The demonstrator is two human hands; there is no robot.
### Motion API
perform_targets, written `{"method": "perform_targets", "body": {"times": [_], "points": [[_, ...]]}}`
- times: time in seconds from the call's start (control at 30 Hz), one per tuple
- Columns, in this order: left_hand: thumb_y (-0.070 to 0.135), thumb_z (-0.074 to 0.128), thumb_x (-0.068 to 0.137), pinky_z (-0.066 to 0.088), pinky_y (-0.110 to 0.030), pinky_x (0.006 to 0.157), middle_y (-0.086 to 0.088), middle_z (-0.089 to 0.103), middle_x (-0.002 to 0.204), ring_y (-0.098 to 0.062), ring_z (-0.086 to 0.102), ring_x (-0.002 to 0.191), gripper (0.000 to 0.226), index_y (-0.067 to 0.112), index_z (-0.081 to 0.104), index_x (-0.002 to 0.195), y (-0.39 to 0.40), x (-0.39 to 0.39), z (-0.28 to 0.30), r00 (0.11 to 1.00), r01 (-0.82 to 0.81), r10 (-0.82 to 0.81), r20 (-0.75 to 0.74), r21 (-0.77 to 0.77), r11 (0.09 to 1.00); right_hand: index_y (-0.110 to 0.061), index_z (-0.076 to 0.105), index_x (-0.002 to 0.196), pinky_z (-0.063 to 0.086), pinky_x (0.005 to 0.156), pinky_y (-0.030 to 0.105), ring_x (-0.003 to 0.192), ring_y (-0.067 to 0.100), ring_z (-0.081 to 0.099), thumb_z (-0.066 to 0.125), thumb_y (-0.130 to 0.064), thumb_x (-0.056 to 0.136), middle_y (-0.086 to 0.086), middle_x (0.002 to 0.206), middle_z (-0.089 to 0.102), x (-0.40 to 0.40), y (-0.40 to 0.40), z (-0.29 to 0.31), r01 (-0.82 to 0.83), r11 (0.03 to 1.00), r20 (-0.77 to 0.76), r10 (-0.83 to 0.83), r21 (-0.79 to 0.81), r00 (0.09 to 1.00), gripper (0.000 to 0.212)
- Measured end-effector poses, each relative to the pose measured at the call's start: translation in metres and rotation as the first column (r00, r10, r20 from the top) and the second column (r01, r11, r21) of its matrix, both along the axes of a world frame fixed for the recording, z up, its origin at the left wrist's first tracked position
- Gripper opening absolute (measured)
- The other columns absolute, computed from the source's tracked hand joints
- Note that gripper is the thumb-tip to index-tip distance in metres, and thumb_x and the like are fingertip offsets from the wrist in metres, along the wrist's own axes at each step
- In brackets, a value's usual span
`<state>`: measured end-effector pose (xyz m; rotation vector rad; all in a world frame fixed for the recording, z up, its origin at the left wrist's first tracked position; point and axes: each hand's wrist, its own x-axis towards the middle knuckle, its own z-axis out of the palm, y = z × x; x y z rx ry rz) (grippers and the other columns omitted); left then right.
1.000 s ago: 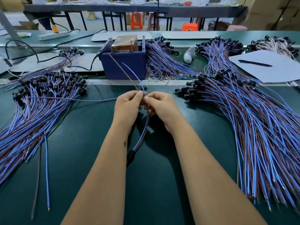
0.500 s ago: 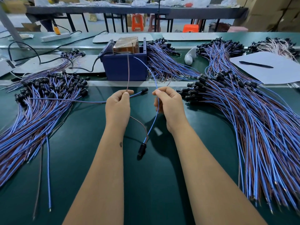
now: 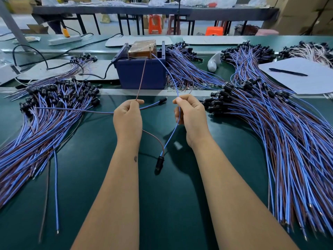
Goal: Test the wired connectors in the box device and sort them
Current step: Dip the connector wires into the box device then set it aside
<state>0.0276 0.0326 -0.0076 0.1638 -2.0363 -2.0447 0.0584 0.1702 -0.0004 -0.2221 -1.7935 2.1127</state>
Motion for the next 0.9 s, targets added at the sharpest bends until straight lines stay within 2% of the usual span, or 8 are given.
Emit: {"method": "perform_targets", "body": {"times": [0.9], "points": [[0.012, 0.04, 0.091, 0.023, -0.016, 0.037, 0.016, 0.028, 0.04, -0.005, 0.024, 0.037, 0.029, 0.018, 0.069, 0.09, -0.0036, -0.0031, -0.0006, 0.994, -0.106, 0.106, -0.011, 0.031, 0.994, -0.018, 0.061, 0.079, 0.037, 0.048, 0.015, 0.052, 0.01, 0.042, 0.053, -0.015, 0.096, -0.001, 0.057, 0.049, -0.0025, -0.0027, -0.0028, -0.014, 0.995, 0.027, 0.011, 0.094, 1.0, 0.018]]}}
